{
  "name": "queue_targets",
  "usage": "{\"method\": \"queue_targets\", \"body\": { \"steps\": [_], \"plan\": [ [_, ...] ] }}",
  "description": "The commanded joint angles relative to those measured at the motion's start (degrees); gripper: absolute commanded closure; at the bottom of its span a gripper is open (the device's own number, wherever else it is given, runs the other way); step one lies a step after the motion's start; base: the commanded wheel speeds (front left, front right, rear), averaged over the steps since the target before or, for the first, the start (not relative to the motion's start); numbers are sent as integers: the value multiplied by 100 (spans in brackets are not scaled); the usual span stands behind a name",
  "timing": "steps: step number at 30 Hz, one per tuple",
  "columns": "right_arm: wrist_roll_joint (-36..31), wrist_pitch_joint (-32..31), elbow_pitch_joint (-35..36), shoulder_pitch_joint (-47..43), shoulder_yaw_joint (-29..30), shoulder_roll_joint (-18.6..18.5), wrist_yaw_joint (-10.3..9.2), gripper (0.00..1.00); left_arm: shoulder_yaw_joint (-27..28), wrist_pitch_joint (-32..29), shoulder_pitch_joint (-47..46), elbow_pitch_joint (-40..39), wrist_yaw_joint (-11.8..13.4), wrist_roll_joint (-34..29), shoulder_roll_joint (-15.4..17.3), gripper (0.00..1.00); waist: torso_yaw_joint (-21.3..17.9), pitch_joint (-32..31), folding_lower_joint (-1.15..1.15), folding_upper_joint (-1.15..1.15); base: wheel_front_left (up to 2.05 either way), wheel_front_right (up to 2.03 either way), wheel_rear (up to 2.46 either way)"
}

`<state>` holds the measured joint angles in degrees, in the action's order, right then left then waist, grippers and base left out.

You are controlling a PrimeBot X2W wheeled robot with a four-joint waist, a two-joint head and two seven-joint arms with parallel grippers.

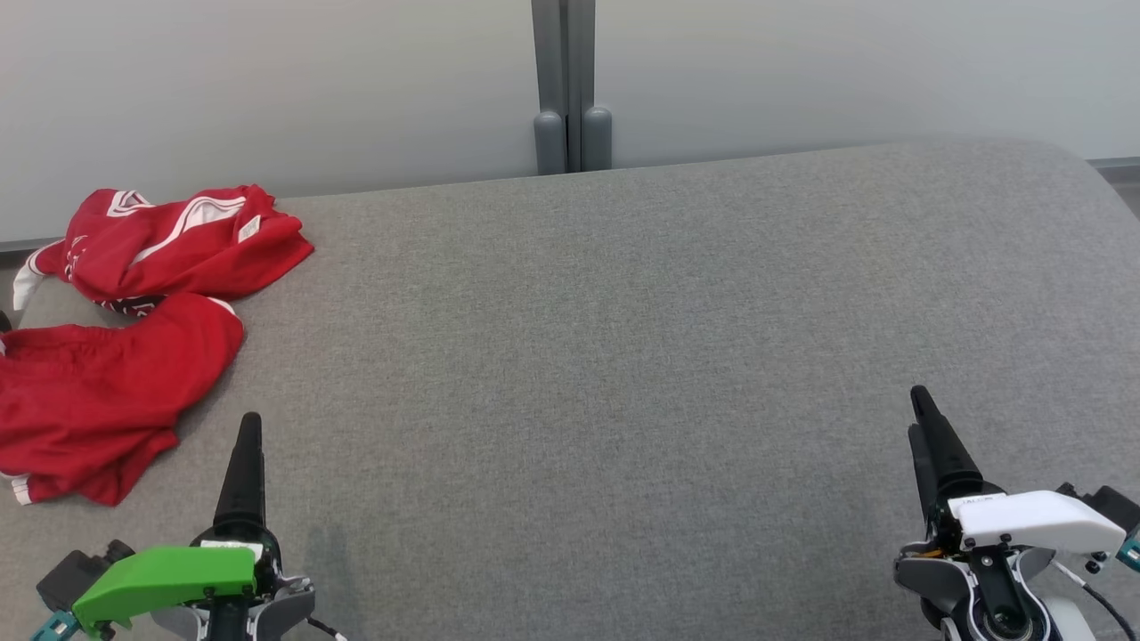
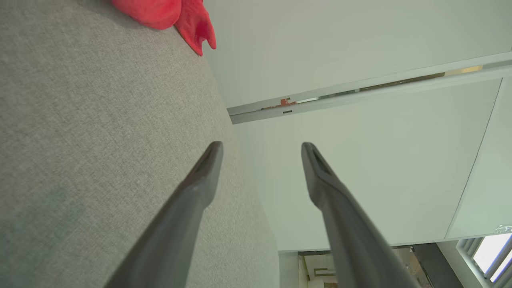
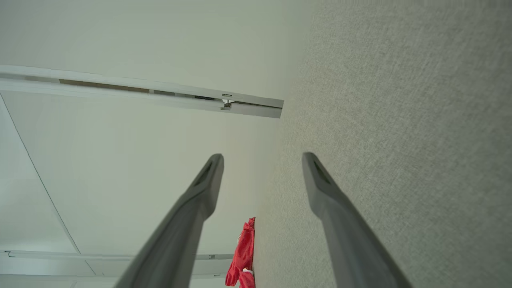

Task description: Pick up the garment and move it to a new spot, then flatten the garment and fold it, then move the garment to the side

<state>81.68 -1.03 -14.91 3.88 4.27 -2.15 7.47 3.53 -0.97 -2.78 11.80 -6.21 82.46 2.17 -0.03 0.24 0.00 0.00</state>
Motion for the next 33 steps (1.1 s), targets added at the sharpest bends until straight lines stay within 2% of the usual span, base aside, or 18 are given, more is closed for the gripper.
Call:
{"method": "queue_targets", "body": {
  "steps": [1,16,27,33],
  "plan": [
    [-341,69,174,84,-43,-35,1,0,-39,62,-53,-168,54,-239,31,0,-2,1,0,0,0,0,0],
    [-2513,400,546,-31,-474,-45,1,0,-297,392,86,-445,373,-1817,44,0,-5,13,0,0,0,0,0],
    [-3595,610,462,-75,-564,-53,2,0,-473,602,205,-523,483,-2921,52,0,-3,1,0,0,0,0,0],
    [-4124,716,441,-91,-599,-56,2,0,-560,709,268,-533,545,-3323,57,0,-4,-8,0,0,0,0,0]
  ]
}}
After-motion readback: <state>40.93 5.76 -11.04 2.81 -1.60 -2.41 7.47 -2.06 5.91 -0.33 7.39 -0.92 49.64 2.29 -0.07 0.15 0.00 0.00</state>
